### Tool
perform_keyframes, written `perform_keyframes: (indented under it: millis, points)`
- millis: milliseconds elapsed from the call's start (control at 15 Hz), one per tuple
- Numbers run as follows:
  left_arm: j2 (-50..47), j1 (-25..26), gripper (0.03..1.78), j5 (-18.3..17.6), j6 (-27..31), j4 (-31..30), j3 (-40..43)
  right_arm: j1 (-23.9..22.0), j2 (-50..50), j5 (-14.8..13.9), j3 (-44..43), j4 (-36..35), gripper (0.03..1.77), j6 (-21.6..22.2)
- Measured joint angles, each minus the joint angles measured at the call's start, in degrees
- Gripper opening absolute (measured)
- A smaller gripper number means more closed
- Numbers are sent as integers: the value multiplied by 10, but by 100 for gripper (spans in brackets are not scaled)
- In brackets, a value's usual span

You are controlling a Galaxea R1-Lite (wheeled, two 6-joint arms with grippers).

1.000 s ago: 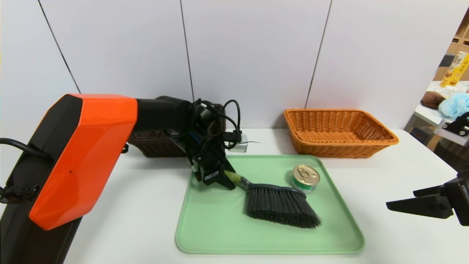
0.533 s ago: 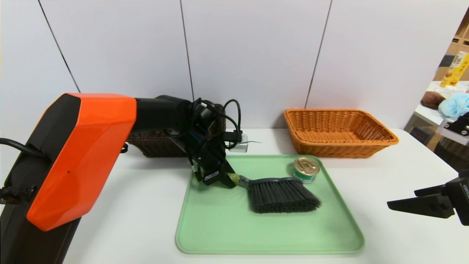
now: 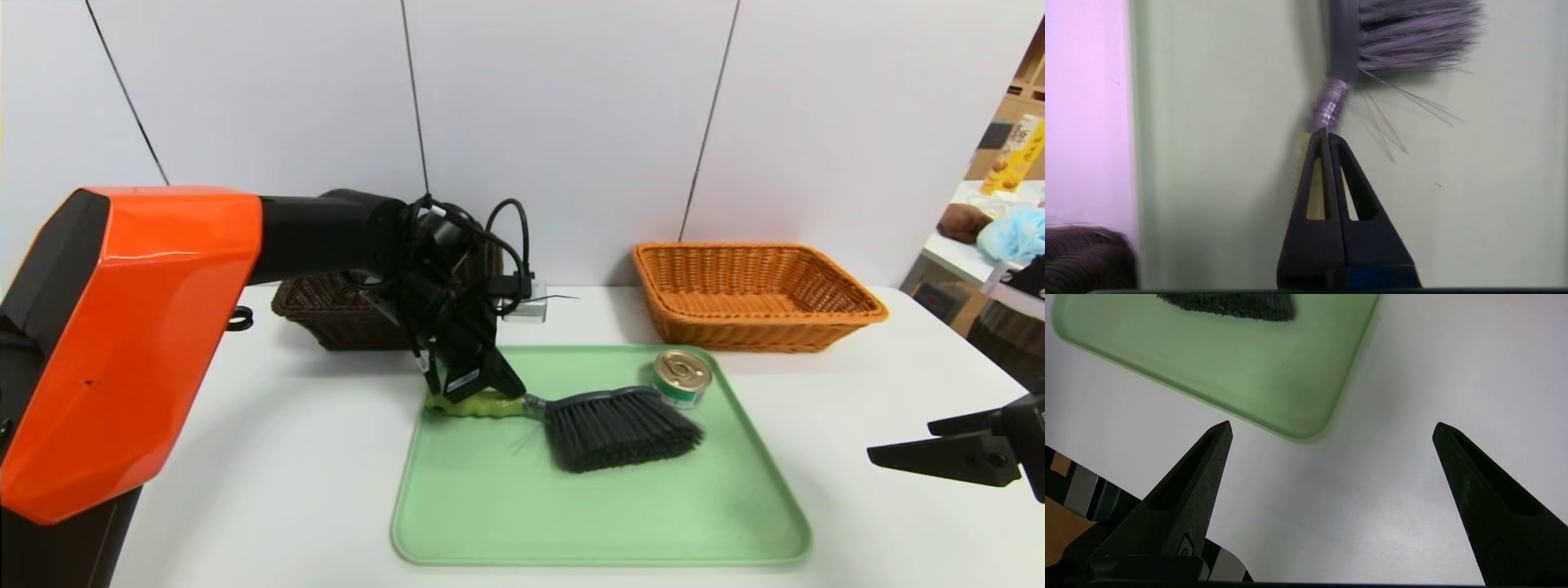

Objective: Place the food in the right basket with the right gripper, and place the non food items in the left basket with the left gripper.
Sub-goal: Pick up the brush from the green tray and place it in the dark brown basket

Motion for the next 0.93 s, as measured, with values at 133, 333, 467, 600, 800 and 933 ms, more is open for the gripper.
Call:
perform_keyframes:
  millis: [133, 333, 467, 600, 800, 933]
  points:
    - [-7, 0, 4, 1, 0, 7, 2, 0, -2, 0, 0, 0, 170, 0]
    - [-12, 0, 4, 1, 1, 7, 2, 0, -7, 2, 0, 0, 170, 0]
    - [-15, 0, 4, 1, 1, 6, 2, 0, -8, 3, 0, 1, 170, 0]
    - [-20, 0, 4, 1, 0, 6, 2, 0, -9, 3, 0, 0, 170, 0]
    - [-26, -1, 4, 2, -4, 9, 1, 0, -9, 3, 0, 0, 170, 0]
    - [-29, -1, 36, 2, -3, 9, 1, 0, -9, 3, -1, 0, 170, -1]
